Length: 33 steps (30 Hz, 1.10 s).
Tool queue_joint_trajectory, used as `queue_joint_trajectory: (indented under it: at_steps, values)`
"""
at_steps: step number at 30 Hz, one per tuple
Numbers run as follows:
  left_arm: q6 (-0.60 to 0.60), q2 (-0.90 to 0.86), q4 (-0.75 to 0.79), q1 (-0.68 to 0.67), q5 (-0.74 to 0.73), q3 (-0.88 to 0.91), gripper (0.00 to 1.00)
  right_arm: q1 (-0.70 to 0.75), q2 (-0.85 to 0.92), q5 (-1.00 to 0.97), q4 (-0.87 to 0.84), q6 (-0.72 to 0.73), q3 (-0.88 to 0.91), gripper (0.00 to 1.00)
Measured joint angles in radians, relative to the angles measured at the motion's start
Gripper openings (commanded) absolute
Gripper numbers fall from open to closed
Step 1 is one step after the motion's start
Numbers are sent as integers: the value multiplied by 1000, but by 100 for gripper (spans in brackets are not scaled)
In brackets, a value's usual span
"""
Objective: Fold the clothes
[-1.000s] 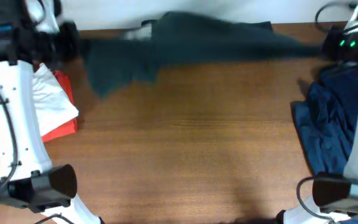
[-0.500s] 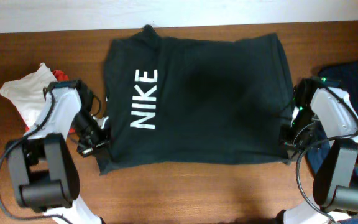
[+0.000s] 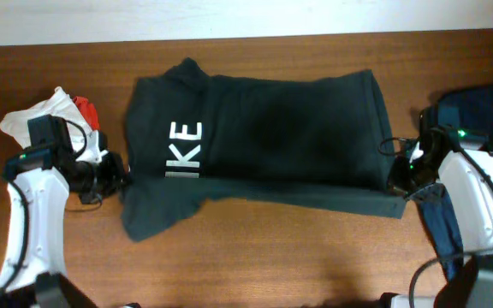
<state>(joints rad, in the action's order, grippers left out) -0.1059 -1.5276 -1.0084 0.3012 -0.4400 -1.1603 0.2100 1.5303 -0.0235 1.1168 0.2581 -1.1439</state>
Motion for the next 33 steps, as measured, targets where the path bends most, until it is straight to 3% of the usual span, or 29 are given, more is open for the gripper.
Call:
queue_joint_trajectory:
  at_steps: [9,13,14,15,16,17,18,23,27,33]
  values:
    - [-19,-274,423,-93,-97,5,1,0,111,53,-339,-34,1,4]
    - [-19,-294,482,-93,-99,5,1,0,142,55,-406,-34,1,6]
    - [-19,-295,489,-93,-99,5,5,0,159,56,-421,-35,1,22]
    - [-19,-296,497,-93,-98,5,32,0,180,56,-444,-34,1,51]
    - [-22,-296,497,-93,-95,5,42,0,196,59,-465,-37,1,56]
    - [-21,-296,500,-93,-94,5,52,0,209,61,-481,-36,1,57]
    - [-24,-296,500,-93,-94,5,54,0,217,63,-489,-43,1,55]
    - [10,-282,388,-100,-84,-75,54,0,220,64,-382,-50,1,25]
    - [48,-216,266,-202,-63,-103,54,0,220,67,-380,-48,67,24]
    - [77,-215,198,-528,173,-4,55,0,223,67,-434,-48,170,24]
